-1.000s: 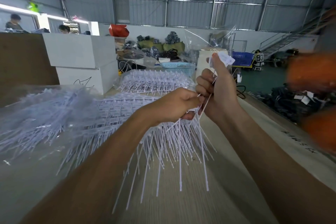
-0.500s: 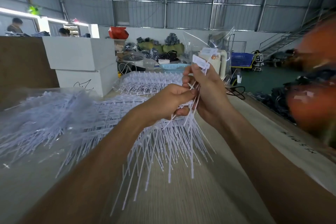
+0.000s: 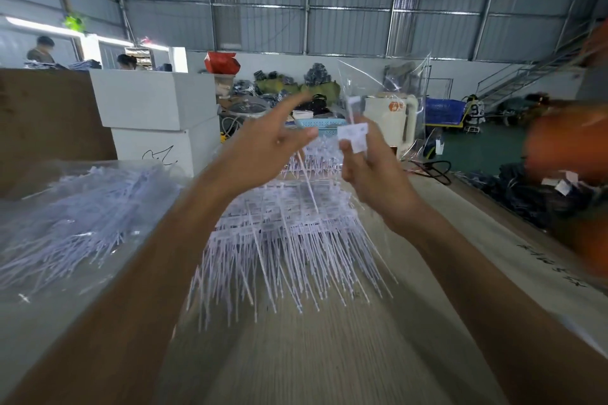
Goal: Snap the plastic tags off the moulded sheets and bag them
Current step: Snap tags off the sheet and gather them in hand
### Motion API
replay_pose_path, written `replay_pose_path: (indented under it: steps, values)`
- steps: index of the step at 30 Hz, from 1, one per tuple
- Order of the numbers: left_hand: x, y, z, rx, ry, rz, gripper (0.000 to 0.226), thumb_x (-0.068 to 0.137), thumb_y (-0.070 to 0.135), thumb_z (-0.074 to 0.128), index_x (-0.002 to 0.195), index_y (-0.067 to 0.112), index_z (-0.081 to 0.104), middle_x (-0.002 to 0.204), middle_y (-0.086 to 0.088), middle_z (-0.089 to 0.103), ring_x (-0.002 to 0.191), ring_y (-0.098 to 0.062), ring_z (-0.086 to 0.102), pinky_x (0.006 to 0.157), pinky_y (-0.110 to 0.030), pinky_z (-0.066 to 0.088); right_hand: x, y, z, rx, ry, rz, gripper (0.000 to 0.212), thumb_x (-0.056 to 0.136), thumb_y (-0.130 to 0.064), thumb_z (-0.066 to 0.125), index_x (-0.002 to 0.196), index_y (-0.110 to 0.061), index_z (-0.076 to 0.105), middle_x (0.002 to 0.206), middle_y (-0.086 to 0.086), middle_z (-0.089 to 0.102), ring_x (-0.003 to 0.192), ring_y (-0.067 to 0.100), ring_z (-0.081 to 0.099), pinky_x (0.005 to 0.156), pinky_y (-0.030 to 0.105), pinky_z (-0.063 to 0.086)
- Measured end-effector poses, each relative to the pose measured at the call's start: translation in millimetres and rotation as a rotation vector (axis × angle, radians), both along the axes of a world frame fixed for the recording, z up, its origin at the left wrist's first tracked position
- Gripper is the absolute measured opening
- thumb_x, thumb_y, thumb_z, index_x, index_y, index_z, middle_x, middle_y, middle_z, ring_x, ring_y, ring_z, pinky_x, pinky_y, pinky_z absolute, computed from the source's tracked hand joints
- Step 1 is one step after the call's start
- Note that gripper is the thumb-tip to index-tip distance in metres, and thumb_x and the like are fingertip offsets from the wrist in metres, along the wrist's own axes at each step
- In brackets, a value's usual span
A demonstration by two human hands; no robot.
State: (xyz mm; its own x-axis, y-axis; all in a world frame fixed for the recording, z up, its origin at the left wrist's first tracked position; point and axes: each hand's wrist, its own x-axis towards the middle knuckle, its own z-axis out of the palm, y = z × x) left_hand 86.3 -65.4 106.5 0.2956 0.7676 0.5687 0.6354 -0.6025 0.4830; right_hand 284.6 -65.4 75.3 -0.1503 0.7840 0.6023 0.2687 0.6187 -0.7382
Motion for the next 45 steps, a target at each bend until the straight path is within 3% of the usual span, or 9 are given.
replay_pose_path:
  steps: [5, 7, 13, 17, 22, 27, 34, 38, 45]
  values:
    - [25, -6, 1, 0.367, -0.017, -0.001, 0.035, 0.103, 0.028, 0.056, 0.137, 0.026, 0.061, 0.106, 0.006, 0.075, 0.086, 0.006, 0.065, 0.072, 0.000, 0.040, -14, 0, -9, 0.076, -0.248, -0.083, 0.054, 0.104, -0.020, 0.052, 0.153, -0.019, 0.028, 0.097, 0.001, 0.065, 0.080, 0.018, 0.065, 0.078, 0.039, 0.052]
    - [27, -6, 0, 0.412, -0.028, 0.074, 0.026, 0.103, 0.028, 0.054, 0.122, 0.022, 0.072, 0.103, 0.005, 0.076, 0.088, -0.005, 0.068, 0.078, -0.014, 0.049, -13, -1, -8, 0.087, -0.258, -0.144, 0.058, 0.100, -0.017, 0.059, 0.152, -0.020, 0.033, 0.113, 0.008, 0.067, 0.093, 0.023, 0.066, 0.085, 0.039, 0.052]
    - [34, -5, -4, 0.285, 0.123, 0.063, 0.033, 0.102, 0.038, 0.049, 0.107, 0.020, 0.076, 0.092, -0.003, 0.076, 0.085, -0.023, 0.068, 0.078, -0.043, 0.054, -7, 7, -8, 0.053, -0.278, -0.278, 0.007, 0.094, -0.013, 0.062, 0.099, -0.010, 0.066, 0.084, 0.005, 0.067, 0.067, 0.015, 0.056, 0.064, 0.030, 0.041]
    - [36, -5, -7, 0.260, 0.192, 0.056, 0.040, 0.104, 0.043, 0.043, 0.138, 0.029, 0.059, 0.106, 0.001, 0.076, 0.088, -0.019, 0.068, 0.083, -0.044, 0.055, -2, 13, -14, -0.105, -0.082, -0.288, 0.035, 0.101, -0.017, 0.051, 0.070, -0.017, 0.066, 0.062, -0.009, 0.062, 0.054, 0.009, 0.050, 0.053, 0.025, 0.035]
    - [32, 0, -14, 0.285, -0.005, 0.025, 0.030, 0.108, 0.026, 0.034, 0.138, 0.029, 0.032, 0.063, -0.009, 0.057, 0.040, -0.012, 0.039, 0.045, -0.046, 0.044, 3, 12, -1, -0.402, 0.393, 0.065, 0.051, 0.104, -0.051, 0.043, 0.076, -0.016, 0.066, 0.049, -0.007, 0.033, 0.042, 0.010, 0.021, 0.042, 0.019, 0.018]
    - [36, -5, -17, 0.284, -0.018, -0.056, 0.029, 0.099, 0.013, 0.036, 0.126, 0.022, 0.031, 0.070, -0.002, 0.056, 0.050, -0.018, 0.049, 0.053, -0.054, 0.047, 2, -5, 7, -0.398, 0.190, 0.396, 0.024, 0.095, -0.045, 0.065, 0.078, -0.028, 0.065, 0.064, -0.005, 0.034, 0.047, 0.008, 0.023, 0.040, 0.020, 0.022]
    - [19, -4, -8, -0.003, -0.186, -0.081, 0.022, 0.107, 0.029, 0.044, 0.098, 0.017, 0.060, 0.080, 0.003, 0.067, 0.059, -0.007, 0.064, 0.062, -0.029, 0.053, 13, 0, 14, -0.219, 0.276, 0.222, 0.017, 0.103, -0.019, 0.055, 0.087, -0.016, 0.056, 0.054, -0.010, 0.034, 0.042, 0.006, 0.025, 0.040, 0.019, 0.024]
    - [16, -3, -11, -0.009, -0.084, -0.069, 0.029, 0.104, 0.028, 0.051, 0.077, 0.025, 0.059, 0.056, 0.015, 0.057, 0.051, 0.003, 0.051, 0.060, -0.019, 0.040, 14, 6, 6, -0.242, 0.289, 0.099, 0.027, 0.103, -0.026, 0.057, 0.076, -0.025, 0.053, 0.057, -0.006, 0.033, 0.046, 0.009, 0.027, 0.042, 0.022, 0.025]
    - [23, -11, -2, -0.002, -0.067, -0.016, 0.032, 0.105, 0.027, 0.048, 0.085, 0.007, 0.063, 0.068, 0.008, 0.064, 0.054, -0.016, 0.053, 0.057, -0.031, 0.043, 19, 4, -1, -0.491, 0.277, 0.439, 0.031, 0.087, -0.043, 0.069, 0.071, -0.022, 0.053, 0.066, -0.003, 0.041, 0.049, 0.008, 0.027, 0.041, 0.019, 0.021]
